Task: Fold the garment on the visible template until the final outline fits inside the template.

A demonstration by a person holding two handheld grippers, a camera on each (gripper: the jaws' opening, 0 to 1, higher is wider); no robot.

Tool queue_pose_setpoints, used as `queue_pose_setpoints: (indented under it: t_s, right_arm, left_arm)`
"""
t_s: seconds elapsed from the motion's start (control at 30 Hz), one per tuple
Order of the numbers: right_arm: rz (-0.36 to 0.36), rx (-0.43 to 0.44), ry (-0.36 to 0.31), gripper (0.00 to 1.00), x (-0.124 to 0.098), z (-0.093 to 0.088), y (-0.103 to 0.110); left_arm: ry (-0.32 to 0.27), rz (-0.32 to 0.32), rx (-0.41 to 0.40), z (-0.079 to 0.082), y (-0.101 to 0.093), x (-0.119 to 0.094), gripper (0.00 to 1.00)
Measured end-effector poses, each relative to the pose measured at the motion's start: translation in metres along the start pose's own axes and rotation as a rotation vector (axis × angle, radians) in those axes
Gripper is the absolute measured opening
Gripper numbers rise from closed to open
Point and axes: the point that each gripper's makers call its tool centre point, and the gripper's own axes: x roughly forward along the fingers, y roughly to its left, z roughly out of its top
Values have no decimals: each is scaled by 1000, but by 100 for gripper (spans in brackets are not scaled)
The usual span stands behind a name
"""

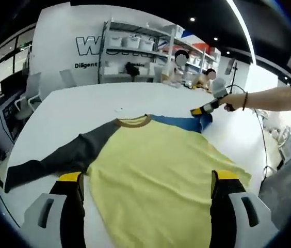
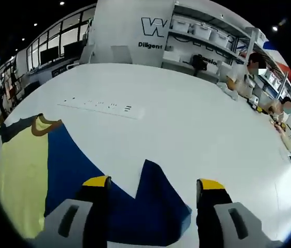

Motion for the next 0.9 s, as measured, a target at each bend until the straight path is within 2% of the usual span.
queue_pose_setpoints:
  t_s: [0.17,0.27,0.3,0.33,0.37,0.4,0.47,0.53,0.6,0.7,0.73,0.77,0.8,0.87,0.9]
  right_arm:
    - [12,22,15,27,7,-2,-12]
    - [-12,32,38,23,7,-9,-18]
    - [-6,45,46,17,7,-12,-18]
    - [12,72,52,4,6,-16,-17]
    - [13,93,48,0,4,-17,-18]
    - [19,135,38,0,1,-17,-17]
    - [-1,144,19,0,-6,-15,-27]
    - [-71,163,-31,0,-15,-12,-45]
    - [-101,207,-56,0,-24,-14,-55]
    - [-177,97,-48,0,-36,-25,-71]
    - [-195,31,-29,0,-39,-30,-73]
    - [-211,-30,-48,0,-41,-33,-77]
    - [-198,5,-40,0,-41,-40,-75]
    - [-197,85,-70,0,-43,-45,-77]
    - [-194,159,-61,0,-45,-53,-79]
  left_arm:
    - [-7,4,0,0,1,-6,98]
    - [-2,3,6,-4,3,-5,96]
    - [22,7,-6,-8,6,-4,94]
    - [27,9,-15,-9,8,-4,94]
    - [16,7,-21,-7,10,-4,93]
    - [14,9,-21,-6,11,-4,93]
    - [-3,14,-12,-2,11,-6,93]
    - [-15,22,-12,1,13,-8,92]
    - [-18,28,-21,1,15,-10,91]
    - [-19,40,-27,0,16,-12,90]
    - [-19,42,-23,0,16,-13,89]
    - [-20,43,-21,0,16,-13,89]
    - [-21,46,-18,0,16,-14,89]
    - [-17,41,-17,-1,14,-14,89]
    - [-19,38,-19,-1,13,-14,89]
